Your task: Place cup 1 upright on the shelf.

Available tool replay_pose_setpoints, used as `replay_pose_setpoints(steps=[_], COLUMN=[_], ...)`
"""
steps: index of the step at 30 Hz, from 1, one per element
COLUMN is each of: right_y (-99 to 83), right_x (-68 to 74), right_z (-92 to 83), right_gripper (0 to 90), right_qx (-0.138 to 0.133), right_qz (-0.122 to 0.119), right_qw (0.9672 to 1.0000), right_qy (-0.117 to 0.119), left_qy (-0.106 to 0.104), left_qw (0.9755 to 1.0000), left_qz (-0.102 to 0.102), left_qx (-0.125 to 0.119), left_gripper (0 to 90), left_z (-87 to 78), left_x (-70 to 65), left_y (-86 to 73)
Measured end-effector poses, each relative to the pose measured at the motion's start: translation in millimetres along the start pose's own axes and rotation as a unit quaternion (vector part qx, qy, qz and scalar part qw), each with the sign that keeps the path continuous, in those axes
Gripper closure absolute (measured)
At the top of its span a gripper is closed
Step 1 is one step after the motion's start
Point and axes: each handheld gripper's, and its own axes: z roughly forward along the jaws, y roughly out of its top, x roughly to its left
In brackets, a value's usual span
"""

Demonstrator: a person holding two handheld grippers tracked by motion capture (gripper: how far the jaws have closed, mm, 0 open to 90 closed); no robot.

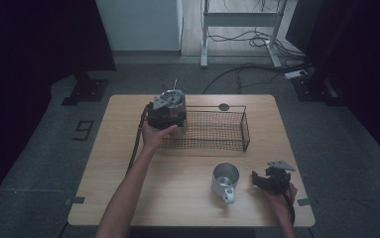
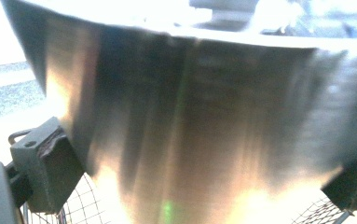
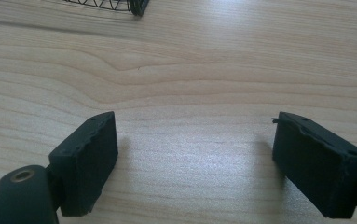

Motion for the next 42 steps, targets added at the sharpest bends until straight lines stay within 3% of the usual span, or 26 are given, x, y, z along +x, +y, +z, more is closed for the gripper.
replay_pose_setpoints(steps=[8, 24, 42], right_y=[0.0, 0.0, 0.0], right_x=[0.0, 0.0, 0.0], right_z=[-0.1, 0.0, 0.0], right_gripper=[13.7, 13.7, 13.7], right_qx=[0.000, 0.000, 0.000], right_qz=[0.000, 0.000, 0.000], right_qw=[1.0000, 1.0000, 1.0000], right_qy=[0.000, 0.000, 0.000], left_qy=[0.004, 0.011, 0.021], left_qw=[0.9999, 0.9996, 0.9989], left_qz=[0.005, -0.011, -0.007], left_qx=[0.010, 0.022, 0.041], left_gripper=[4.1, 4.0, 4.0], left_z=[5.1, 13.0, 24.3], left_x=[-1.1, 4.2, 0.6], left_y=[-4.5, -15.6, -24.3])
